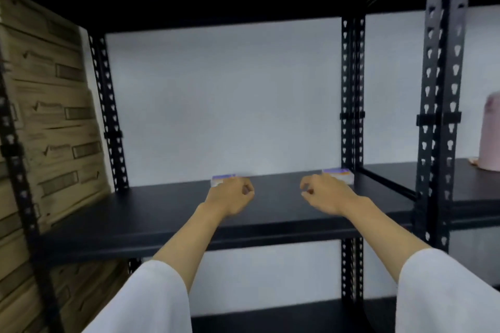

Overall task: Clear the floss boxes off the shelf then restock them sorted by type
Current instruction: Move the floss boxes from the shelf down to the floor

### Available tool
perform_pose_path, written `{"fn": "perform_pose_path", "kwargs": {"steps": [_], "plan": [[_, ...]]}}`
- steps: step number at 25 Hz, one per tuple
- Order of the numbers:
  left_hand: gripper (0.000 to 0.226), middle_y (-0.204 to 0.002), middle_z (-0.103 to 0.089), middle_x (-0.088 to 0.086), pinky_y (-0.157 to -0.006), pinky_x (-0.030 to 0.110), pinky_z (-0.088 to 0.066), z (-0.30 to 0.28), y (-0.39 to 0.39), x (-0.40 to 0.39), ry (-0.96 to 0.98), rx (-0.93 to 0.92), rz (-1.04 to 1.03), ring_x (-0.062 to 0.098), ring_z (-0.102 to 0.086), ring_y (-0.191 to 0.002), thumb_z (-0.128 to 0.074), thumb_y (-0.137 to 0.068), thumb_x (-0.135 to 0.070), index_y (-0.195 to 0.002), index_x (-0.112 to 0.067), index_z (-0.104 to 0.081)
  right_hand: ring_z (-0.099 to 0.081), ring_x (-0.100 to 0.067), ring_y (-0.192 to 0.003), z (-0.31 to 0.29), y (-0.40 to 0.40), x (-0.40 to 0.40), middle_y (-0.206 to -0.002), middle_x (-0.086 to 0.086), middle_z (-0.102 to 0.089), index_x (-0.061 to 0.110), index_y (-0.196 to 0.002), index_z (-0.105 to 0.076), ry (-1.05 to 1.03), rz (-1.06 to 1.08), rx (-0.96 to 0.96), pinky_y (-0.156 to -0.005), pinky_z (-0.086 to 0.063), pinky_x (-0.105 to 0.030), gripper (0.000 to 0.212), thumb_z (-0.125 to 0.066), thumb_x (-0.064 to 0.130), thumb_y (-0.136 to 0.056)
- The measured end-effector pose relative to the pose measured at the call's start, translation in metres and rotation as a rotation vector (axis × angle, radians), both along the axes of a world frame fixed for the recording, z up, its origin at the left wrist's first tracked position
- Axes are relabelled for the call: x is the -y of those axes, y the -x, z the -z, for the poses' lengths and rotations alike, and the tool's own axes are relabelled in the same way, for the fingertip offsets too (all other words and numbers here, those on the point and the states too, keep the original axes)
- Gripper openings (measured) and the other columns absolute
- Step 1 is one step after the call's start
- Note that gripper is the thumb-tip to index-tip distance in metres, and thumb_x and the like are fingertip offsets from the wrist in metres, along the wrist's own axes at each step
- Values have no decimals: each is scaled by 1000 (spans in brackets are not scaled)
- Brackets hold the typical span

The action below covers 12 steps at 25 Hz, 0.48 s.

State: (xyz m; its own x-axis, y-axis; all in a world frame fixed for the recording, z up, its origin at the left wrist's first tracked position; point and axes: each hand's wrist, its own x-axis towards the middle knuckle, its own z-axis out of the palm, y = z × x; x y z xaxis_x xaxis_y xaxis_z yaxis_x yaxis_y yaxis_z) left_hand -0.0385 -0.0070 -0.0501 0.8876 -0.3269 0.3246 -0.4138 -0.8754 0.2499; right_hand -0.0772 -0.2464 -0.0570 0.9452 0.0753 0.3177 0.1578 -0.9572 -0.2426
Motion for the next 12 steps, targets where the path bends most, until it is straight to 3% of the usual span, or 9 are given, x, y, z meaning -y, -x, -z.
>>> {"fn": "perform_pose_path", "kwargs": {"steps": [5, 8, 12], "plan": [[29, -125, -58, -5, -89, 33, -45, 3, -90, -11, 26, 17, -27, 16, -53, -113, -45, -96, -37, -120, -26, -58, -48, -22, -119, -2, -75, 29, -132, -2, -50, 20, -132, -47, 108, 131, 49, -88, -39, -32, 38, -43, 32, -97], [36, -134, -50, -3, -97, 37, -42, 10, -141, -14, -9, 65, -85, 21, -46, -121, -45, -95, -44, -127, -28, -53, -36, -26, -129, 8, -123, 55, -142, -3, -40, 22, -138, -40, 172, 256, 55, -105, -32, -43, 50, -44, 45, -94], [55, -150, -36, -9, -109, 42, -33, 24, -191, -18, -77, 46, -136, 23, -36, -135, -49, -87, -61, -136, -39, -44, -19, -34, -140, 28, -166, 82, -153, -6, -23, 32, -143, -31, 150, 399, -58, -108, -21, -59, 63, -40, 62, -89]]}}
